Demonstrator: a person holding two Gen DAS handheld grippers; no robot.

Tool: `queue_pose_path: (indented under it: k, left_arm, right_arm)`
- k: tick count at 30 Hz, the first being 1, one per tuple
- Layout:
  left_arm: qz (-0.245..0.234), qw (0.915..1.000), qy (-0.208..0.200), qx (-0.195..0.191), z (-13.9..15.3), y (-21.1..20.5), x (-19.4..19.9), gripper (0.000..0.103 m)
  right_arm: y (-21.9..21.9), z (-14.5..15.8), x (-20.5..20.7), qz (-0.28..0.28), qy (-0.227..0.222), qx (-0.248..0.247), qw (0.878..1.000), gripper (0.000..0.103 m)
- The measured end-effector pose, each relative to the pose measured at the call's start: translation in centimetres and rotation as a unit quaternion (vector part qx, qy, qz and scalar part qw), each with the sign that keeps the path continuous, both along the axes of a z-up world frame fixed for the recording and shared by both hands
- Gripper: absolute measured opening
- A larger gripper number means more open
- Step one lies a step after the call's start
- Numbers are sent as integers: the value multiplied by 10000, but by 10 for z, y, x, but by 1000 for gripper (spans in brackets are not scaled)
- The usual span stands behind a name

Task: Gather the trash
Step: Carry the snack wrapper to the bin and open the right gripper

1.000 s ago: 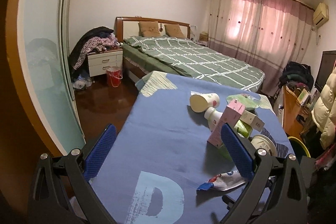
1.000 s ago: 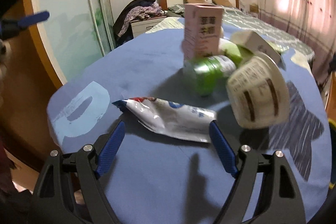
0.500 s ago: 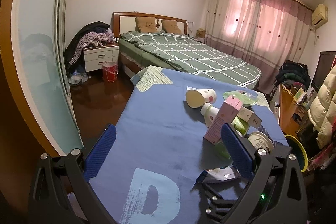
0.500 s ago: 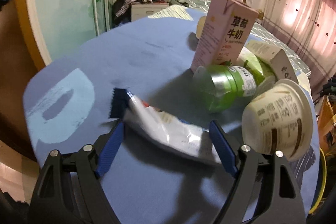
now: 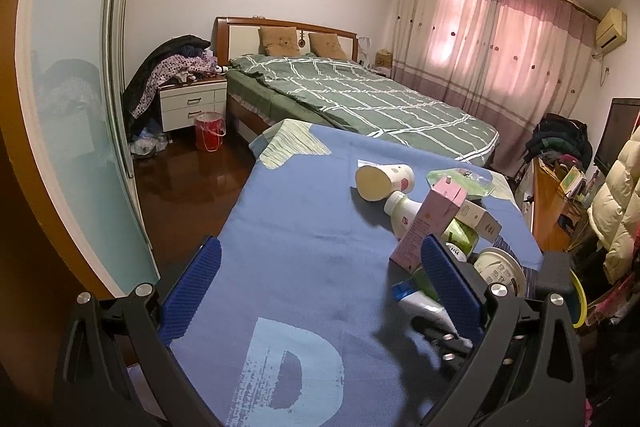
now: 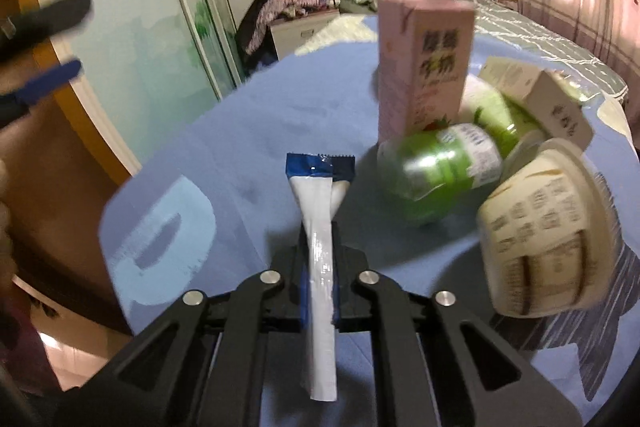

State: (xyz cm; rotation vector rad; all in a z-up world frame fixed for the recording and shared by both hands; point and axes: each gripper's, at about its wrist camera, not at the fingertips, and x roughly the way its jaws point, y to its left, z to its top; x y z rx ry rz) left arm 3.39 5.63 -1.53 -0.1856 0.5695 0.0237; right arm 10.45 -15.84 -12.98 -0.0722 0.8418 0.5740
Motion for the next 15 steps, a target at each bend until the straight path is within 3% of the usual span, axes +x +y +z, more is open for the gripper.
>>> queue_pose_path:
  k: [7,15]
  left_arm:
    - [-98,9999,37,25,-3,-5,3,98]
    - [-397,9991,132,111,-10,-28,9,98]
  right_arm:
    - [-37,41,-15,-311,-431,429,9977,8]
    - [-106,74,-10,-1256,-895,684,9857,8]
